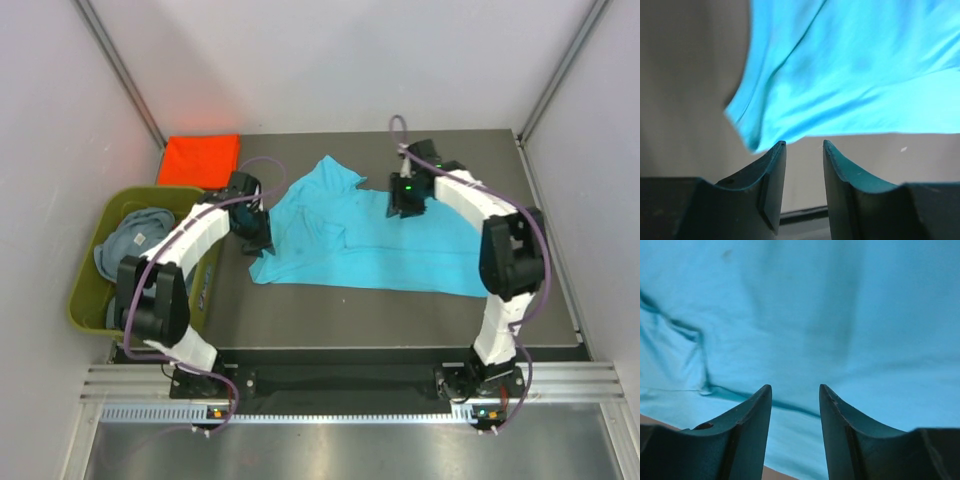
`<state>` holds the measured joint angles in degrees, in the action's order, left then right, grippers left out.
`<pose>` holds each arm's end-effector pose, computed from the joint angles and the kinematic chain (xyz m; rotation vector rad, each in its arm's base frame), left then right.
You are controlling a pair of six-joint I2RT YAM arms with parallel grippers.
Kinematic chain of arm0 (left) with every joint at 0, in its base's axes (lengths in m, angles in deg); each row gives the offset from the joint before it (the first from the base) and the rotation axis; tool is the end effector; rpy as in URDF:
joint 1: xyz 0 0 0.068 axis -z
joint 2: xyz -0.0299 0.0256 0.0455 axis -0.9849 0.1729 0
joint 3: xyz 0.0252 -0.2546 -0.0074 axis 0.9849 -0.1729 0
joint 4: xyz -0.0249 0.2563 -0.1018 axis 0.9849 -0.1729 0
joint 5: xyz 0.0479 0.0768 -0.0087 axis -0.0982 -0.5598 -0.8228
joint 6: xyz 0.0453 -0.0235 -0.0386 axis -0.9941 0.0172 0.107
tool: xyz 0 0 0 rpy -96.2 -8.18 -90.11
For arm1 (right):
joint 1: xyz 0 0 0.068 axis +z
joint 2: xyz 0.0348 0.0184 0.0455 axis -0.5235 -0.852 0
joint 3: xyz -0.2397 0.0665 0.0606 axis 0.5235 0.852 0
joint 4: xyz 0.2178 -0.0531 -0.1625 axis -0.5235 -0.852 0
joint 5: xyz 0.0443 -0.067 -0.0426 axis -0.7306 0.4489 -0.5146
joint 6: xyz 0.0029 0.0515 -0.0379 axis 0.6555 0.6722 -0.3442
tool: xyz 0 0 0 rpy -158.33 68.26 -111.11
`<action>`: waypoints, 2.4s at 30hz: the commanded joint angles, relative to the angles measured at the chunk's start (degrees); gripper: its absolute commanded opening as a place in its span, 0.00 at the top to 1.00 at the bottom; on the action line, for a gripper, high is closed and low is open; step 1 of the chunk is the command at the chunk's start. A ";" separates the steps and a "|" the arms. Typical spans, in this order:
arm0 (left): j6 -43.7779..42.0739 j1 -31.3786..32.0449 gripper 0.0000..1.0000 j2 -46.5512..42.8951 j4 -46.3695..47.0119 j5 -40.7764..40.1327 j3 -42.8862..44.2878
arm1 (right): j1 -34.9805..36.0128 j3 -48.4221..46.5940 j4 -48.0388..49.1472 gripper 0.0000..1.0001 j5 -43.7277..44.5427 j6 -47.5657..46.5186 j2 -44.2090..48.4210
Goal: Fold and stack the t-shirts
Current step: Fold the tshirt
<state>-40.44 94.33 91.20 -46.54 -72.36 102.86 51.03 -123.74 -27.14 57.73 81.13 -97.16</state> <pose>0.3131 -0.0858 0.1951 -0.2000 2.8171 -0.3243 0.4084 0.1521 0.1872 -0.1347 2.6485 0.4095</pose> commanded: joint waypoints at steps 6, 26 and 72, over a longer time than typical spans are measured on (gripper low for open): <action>-1.66 -0.66 0.58 17.38 8.93 10.61 22.06 | -19.01 10.24 4.06 0.56 -3.88 5.88 13.22; 13.89 -4.53 0.49 47.19 51.29 17.39 42.39 | -34.14 -10.22 1.78 0.58 6.22 3.79 -5.58; 3.69 -1.28 0.76 64.07 43.21 18.44 64.27 | -36.07 -14.18 0.55 0.57 6.05 1.50 -13.15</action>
<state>-35.41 92.95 154.52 -2.41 -53.52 163.99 15.62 -135.08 -25.68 61.99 82.75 -110.16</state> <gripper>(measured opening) 0.256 0.432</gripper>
